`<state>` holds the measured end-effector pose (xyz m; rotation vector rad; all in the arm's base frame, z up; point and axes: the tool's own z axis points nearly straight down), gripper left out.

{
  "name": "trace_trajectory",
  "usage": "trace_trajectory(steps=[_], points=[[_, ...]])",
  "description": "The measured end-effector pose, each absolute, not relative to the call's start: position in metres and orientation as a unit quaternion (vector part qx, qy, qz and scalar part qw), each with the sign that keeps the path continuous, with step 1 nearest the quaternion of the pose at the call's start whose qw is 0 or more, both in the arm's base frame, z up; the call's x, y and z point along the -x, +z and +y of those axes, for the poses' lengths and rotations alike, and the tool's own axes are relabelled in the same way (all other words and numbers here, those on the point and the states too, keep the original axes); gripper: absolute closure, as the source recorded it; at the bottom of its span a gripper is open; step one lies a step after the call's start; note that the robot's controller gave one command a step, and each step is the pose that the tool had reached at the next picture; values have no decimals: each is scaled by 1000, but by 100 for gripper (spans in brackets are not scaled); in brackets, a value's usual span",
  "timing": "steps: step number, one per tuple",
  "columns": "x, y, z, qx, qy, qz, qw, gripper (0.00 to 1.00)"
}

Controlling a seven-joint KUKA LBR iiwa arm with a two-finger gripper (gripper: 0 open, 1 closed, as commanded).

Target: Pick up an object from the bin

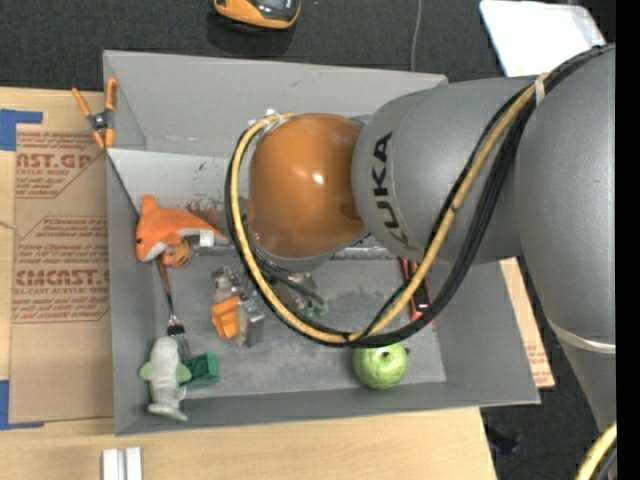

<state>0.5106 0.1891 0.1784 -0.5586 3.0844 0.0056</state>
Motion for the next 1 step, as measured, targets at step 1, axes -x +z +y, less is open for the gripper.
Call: trace_trajectory(steps=[1], points=[[-510,205,189,178,2,984,3,100]])
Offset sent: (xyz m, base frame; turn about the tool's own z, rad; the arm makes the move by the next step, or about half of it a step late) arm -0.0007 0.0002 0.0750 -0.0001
